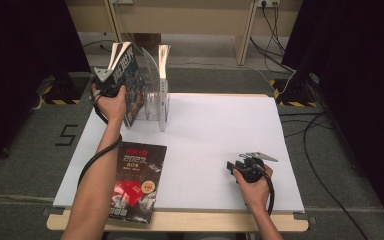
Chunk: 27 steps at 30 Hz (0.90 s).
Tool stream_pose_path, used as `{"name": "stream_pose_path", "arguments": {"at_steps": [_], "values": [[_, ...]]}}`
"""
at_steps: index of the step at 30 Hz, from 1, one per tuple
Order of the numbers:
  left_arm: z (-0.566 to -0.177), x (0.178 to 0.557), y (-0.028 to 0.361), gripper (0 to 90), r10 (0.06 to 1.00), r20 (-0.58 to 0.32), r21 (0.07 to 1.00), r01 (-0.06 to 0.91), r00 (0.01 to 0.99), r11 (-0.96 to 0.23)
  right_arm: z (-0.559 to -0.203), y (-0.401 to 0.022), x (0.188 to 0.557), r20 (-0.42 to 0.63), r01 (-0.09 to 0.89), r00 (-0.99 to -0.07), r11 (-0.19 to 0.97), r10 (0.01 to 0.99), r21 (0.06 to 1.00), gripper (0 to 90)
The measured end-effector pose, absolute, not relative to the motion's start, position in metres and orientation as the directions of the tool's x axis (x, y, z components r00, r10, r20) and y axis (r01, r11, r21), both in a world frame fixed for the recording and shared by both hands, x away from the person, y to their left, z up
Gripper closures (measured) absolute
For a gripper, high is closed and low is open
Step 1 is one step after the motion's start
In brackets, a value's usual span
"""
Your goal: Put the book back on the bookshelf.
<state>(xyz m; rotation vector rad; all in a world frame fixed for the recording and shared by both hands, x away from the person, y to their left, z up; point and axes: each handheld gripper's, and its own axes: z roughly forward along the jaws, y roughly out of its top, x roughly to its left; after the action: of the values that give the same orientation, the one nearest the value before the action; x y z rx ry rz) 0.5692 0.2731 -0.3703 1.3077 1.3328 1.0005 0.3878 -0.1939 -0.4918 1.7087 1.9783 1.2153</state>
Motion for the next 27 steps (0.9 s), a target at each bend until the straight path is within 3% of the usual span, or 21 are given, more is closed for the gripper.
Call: {"name": "stream_pose_path", "arguments": {"at_steps": [9, 14, 27], "values": [[-0.370, 0.573, 0.273, 74.7, 0.997, -0.029, 0.980, 0.199, 0.072, 0.015, -0.491, -0.192, 0.388, 0.309, 0.691, -0.282, -0.031, 0.908, 0.722, 58.6], [-0.370, 0.570, 0.274, 62.4, 0.998, -0.023, 0.964, 0.266, 0.065, 0.005, -0.492, -0.193, 0.387, 0.308, 0.689, -0.287, -0.029, 0.907, 0.725, 58.5], [-0.361, 0.543, 0.282, 49.0, 0.992, -0.080, 0.950, 0.308, 0.100, 0.045, -0.489, -0.188, 0.385, 0.314, 0.689, -0.280, -0.038, 0.907, 0.724, 58.4]]}}
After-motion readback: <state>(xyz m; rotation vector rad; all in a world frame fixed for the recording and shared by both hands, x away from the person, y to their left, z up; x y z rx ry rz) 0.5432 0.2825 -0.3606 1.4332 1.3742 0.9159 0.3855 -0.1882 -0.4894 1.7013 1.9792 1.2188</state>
